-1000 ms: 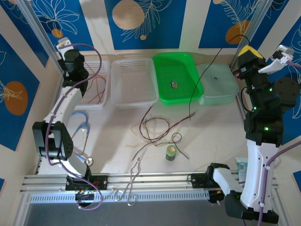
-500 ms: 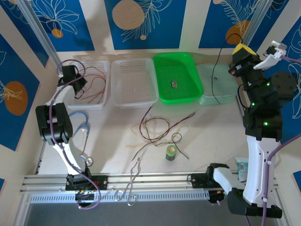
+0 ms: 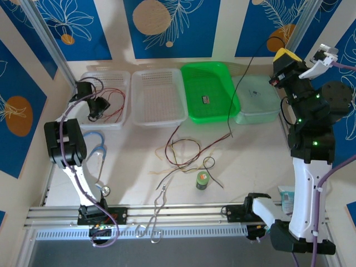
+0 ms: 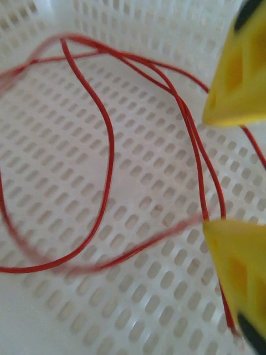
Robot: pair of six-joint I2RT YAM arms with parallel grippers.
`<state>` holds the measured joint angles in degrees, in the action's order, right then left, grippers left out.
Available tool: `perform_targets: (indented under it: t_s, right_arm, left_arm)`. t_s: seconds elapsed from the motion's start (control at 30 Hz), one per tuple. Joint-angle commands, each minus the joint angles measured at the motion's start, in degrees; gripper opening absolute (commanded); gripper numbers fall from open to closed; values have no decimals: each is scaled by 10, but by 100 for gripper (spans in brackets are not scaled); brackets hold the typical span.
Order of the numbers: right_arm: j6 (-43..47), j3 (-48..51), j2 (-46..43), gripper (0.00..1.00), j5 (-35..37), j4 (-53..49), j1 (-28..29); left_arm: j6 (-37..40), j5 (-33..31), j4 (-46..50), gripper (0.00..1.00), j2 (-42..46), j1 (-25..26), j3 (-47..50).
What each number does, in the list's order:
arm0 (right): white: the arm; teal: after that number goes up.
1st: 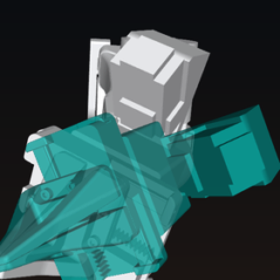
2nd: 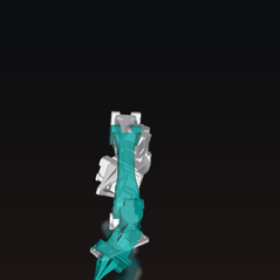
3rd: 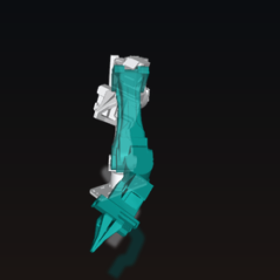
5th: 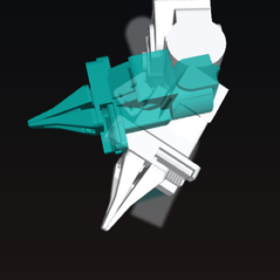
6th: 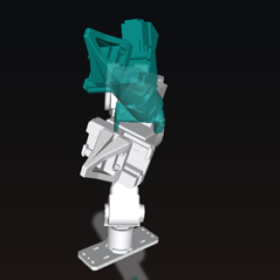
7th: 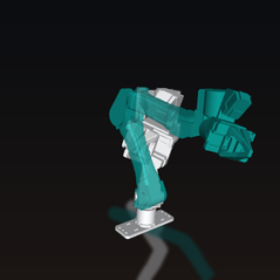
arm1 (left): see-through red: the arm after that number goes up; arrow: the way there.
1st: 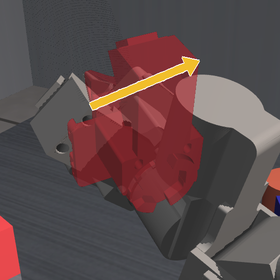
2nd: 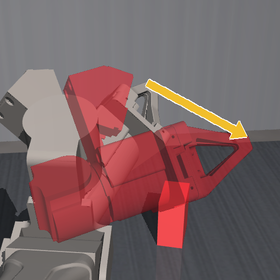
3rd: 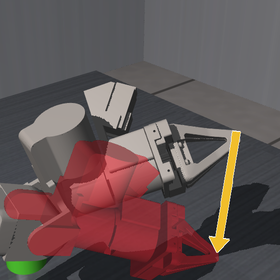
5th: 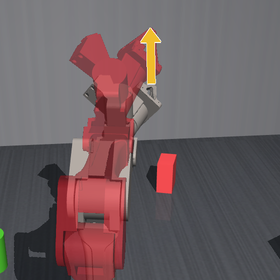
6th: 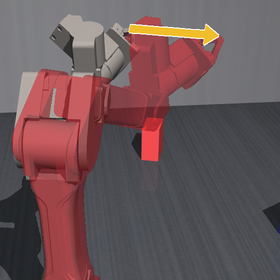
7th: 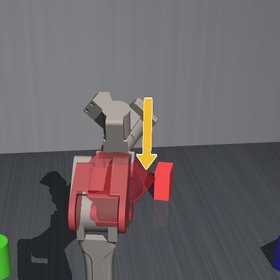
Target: Untangle the cables
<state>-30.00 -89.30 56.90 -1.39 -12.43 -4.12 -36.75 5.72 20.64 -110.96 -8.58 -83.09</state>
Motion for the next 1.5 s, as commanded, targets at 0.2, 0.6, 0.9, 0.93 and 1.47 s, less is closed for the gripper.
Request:
perform_targets:
  t_s: [0.2, 0.6, 0.9, 0.93, 1.47]
  right_arm:
    - [10, -87, 63, 0, -14, 24, 43]
    - [76, -285, 229, 0, 2, 45, 89]
    - [118, -385, 367, 0, 33, 44, 94]
    - [121, -383, 375, 0, 39, 44, 98]
    - [181, -7, 385, 0, 172, -2, 174]
  left_arm:
    - [95, -93, 16, 85, 111, 22, -17]
    - [134, -65, 6, 85, 280, 123, 69]
    - [81, -78, 15, 85, 381, 236, 163]
    - [76, -80, 18, 85, 388, 245, 170]
    - [44, -108, 64, 85, 463, 320, 244]
